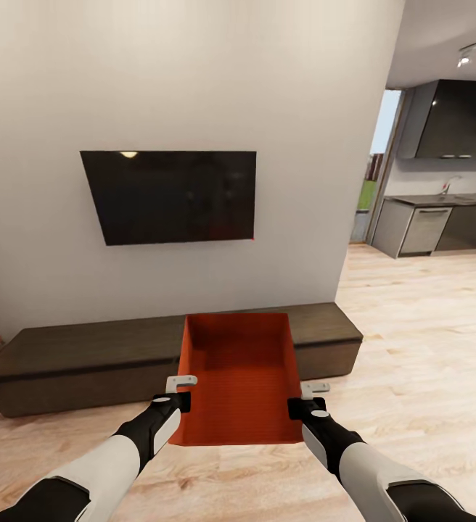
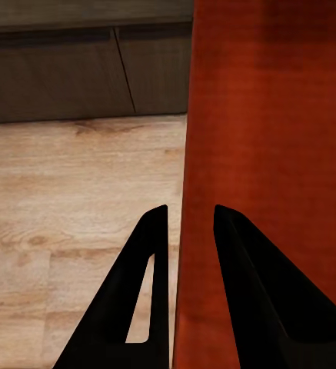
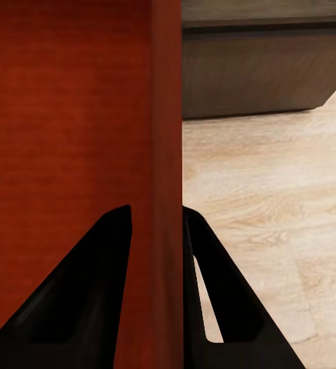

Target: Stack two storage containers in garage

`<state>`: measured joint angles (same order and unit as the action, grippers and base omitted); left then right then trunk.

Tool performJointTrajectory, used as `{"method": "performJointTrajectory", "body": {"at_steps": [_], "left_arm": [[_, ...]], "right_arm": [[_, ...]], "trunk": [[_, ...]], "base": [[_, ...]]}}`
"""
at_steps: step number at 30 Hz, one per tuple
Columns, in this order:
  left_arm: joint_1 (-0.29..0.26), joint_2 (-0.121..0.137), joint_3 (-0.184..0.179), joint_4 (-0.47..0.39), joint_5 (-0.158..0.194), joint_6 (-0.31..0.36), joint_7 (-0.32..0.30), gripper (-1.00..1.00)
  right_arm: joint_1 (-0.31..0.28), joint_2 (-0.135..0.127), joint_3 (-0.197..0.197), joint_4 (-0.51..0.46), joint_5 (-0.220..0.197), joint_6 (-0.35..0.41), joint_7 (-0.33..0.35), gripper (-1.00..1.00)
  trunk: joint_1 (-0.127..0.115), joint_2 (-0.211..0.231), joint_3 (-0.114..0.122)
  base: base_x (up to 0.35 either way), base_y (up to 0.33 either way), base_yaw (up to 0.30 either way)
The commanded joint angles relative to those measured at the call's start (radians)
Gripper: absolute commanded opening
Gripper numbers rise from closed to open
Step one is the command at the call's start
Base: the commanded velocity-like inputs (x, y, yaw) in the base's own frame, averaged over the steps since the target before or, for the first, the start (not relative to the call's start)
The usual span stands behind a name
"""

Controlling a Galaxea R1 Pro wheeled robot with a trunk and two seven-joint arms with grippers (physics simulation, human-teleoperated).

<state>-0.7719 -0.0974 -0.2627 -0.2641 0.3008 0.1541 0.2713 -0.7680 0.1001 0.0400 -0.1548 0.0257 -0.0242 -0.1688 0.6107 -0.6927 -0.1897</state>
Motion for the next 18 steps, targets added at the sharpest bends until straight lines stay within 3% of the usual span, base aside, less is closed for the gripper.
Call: {"method": "performJointTrajectory", "body": {"at_steps": [1, 18], "left_arm": [[-0.001, 0.004, 0.011, -0.005, -0.028, 0.004, 0.015, -1.00], [-0.001, 0.004, 0.011, -0.001, -0.028, 0.004, 0.015, -1.00]], "right_arm": [[-0.001, 0.000, -0.003, 0.004, -0.006, -0.002, -0.004, -1.00], [-0.001, 0.001, -0.002, 0.004, -0.006, -0.002, -0.005, -1.00]], "trunk": [[0.000, -0.001, 0.000], [0.000, -0.001, 0.027]], "base": [[0.000, 0.000, 0.000], [0.000, 0.000, 0.000]]}}
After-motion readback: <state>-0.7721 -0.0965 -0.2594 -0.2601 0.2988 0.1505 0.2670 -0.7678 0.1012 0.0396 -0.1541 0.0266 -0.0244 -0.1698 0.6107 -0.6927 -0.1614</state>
